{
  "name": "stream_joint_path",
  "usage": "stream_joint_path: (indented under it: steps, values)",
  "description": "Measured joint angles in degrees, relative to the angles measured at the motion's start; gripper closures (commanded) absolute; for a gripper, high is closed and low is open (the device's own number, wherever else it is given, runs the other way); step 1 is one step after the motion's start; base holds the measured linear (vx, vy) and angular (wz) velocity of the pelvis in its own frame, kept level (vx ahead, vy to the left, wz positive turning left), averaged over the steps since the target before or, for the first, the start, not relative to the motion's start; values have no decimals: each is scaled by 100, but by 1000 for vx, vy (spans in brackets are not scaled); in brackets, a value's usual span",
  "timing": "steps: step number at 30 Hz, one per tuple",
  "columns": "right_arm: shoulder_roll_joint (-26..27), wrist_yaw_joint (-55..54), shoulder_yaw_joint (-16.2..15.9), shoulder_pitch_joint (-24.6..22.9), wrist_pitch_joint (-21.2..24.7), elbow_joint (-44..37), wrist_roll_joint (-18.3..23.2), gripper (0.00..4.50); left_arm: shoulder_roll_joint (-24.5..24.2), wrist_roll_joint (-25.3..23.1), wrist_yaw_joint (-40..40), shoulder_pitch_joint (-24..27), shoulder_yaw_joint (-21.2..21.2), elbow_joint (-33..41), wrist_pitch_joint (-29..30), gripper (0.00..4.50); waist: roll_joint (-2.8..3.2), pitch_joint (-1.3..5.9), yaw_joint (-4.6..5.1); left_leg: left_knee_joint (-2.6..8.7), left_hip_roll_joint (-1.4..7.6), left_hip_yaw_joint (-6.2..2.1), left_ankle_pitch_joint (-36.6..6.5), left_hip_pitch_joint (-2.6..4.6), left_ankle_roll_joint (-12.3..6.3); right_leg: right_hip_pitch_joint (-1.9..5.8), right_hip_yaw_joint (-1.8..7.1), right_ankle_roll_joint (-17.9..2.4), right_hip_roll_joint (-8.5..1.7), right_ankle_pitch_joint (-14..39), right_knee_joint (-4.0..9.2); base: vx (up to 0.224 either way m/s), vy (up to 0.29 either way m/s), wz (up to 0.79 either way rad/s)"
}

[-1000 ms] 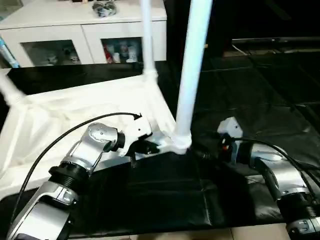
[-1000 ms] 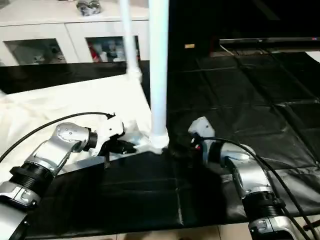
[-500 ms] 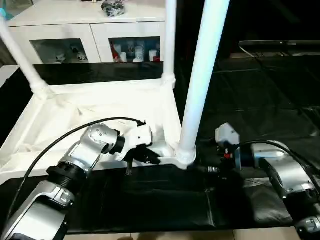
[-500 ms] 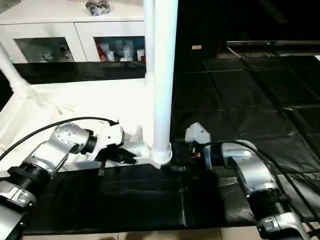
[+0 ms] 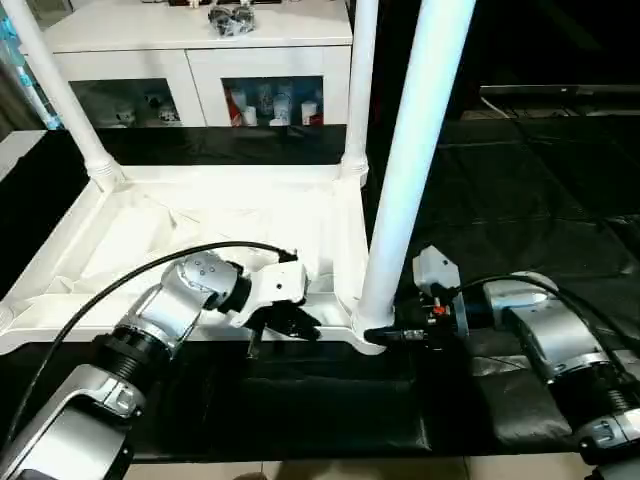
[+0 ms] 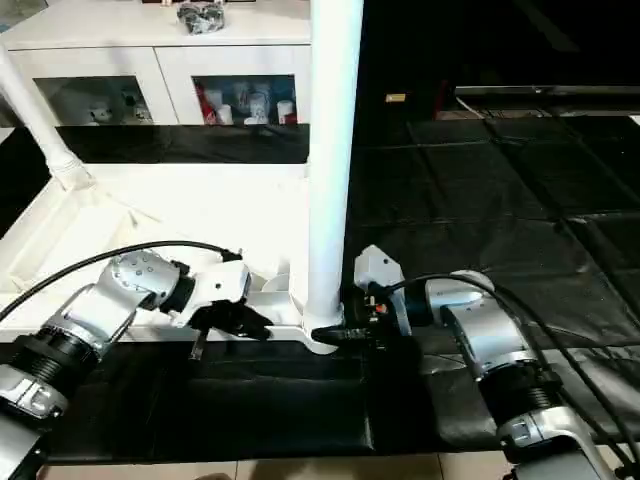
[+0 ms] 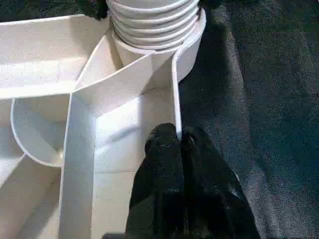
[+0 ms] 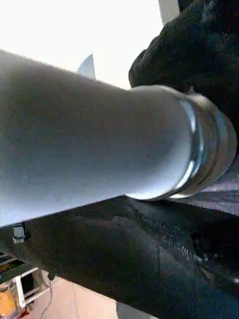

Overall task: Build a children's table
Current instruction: Rotate leg to tighten

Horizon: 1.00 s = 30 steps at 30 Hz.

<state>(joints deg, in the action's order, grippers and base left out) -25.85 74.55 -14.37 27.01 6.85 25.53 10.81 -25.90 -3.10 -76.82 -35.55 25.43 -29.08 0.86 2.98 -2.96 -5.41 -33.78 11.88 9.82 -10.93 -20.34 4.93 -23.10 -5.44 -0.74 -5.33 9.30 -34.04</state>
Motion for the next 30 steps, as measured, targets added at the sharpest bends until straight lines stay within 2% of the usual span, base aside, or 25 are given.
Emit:
stream_joint_path:
  steps: [4,10,14,17,20,24,28,30]
  values:
    - [0,4,1,0,-3,1,1,167,0,-3,-1,0,2,3,-4,450,0,0,0,-2,0,0,0,0,0,0,0,0,0,0,0,0,0,0]
    - [57,-29,62,-42,87,-1,54,174,18,26,-2,17,-43,12,121,450,0,1,4,-2,0,0,0,1,0,0,0,1,0,0,-2,0,0,0]
    - [196,-353,189,-277,365,-298,78,175,120,93,81,20,-140,56,498,450,3,3,11,-4,0,0,0,6,0,9,2,1,0,0,-4,0,0,0]
    - [609,-1336,443,-540,575,-513,-14,175,255,12,572,21,-310,45,975,450,11,8,54,-1,-1,-5,0,28,3,34,8,27,1,16,-6,0,0,0]
    - [1130,-2513,730,-598,734,-505,-176,175,574,-88,1252,22,-562,35,1560,450,31,14,194,-3,-5,-13,0,34,3,35,9,32,-2,18,3,0,0,0]
    - [1716,-3933,1061,-345,912,-217,-438,176,1184,-109,2241,28,-854,86,2294,450,33,14,406,-12,-6,-30,0,31,2,34,-5,32,-2,18,42,0,0,0]
    - [2065,-4878,1201,-30,950,93,-673,176,1660,-109,3017,28,-1086,104,2668,450,34,15,516,-6,-6,-47,-1,23,2,31,-27,31,2,15,89,0,0,0]
    - [2087,-5050,1202,51,961,165,-710,176,1798,-108,3217,28,-1158,125,2779,450,33,15,520,-7,-8,-46,-1,18,1,32,-22,25,2,5,92,0,0,0]
